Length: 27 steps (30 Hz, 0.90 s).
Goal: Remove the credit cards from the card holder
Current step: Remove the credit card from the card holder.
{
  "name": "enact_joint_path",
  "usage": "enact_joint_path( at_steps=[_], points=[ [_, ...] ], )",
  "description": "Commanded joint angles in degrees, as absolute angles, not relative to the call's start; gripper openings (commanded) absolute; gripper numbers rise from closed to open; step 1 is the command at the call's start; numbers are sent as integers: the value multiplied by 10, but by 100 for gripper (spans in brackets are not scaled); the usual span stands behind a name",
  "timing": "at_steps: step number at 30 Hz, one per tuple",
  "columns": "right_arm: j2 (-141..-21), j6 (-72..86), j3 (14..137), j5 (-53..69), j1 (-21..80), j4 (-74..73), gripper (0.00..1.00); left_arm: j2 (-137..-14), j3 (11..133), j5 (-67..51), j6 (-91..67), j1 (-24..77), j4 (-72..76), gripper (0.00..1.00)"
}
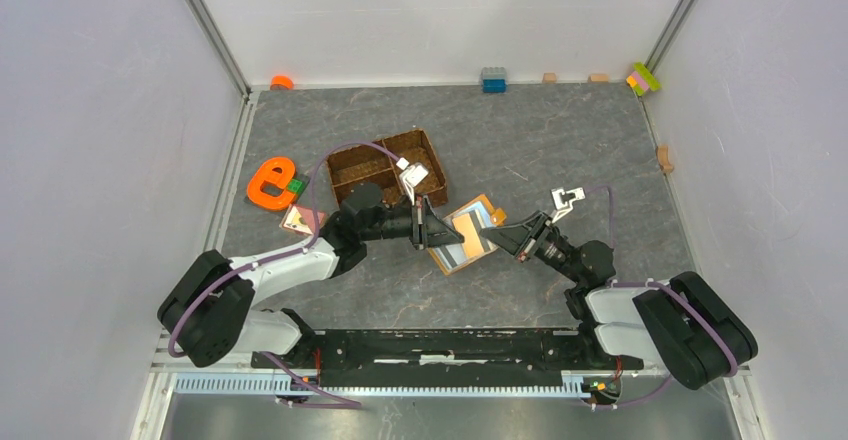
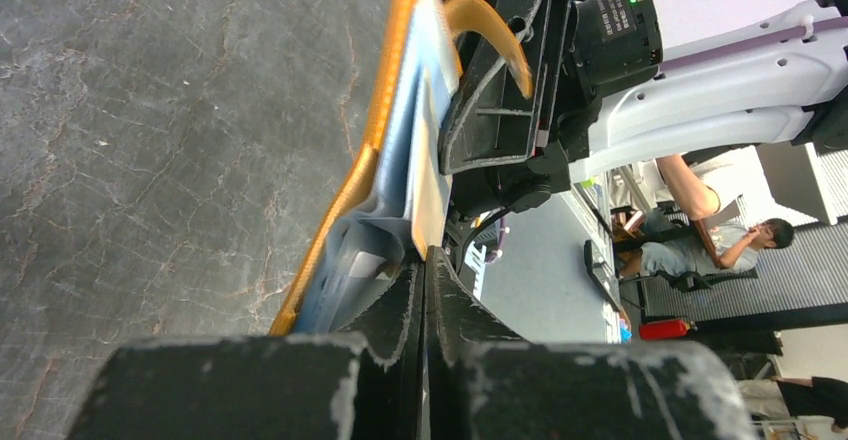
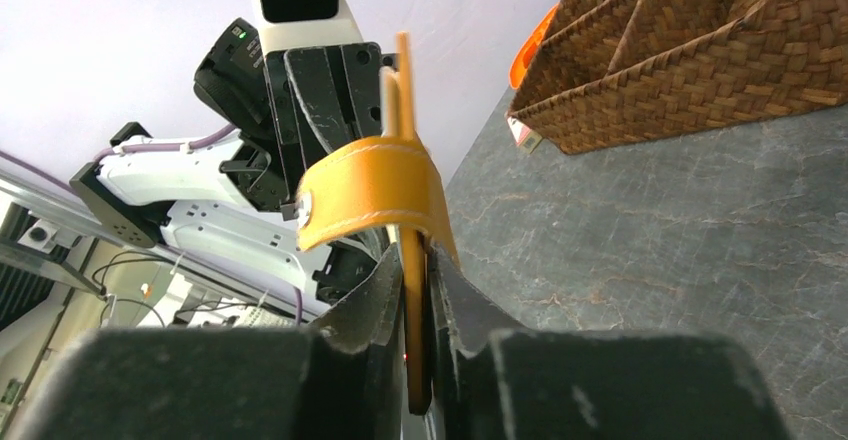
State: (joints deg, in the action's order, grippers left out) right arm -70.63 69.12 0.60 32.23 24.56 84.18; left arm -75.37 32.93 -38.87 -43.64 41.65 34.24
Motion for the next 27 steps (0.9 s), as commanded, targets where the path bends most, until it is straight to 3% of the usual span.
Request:
enact_joint_path(
  at_steps=[1, 12, 18, 27],
  points=[
    [-709, 679, 12, 353, 257, 1029, 22, -740, 357, -387, -415, 429, 362, 2],
    [-687, 683, 3, 348, 231, 1030, 18, -723, 362, -390, -400, 428, 336, 2],
    [-682, 692, -17, 346, 214, 1037, 5, -721, 362, -388, -398, 428, 333, 2],
    [-699, 719, -21, 352, 200, 1075, 0, -717, 362, -386, -395, 428, 328, 2]
  ],
)
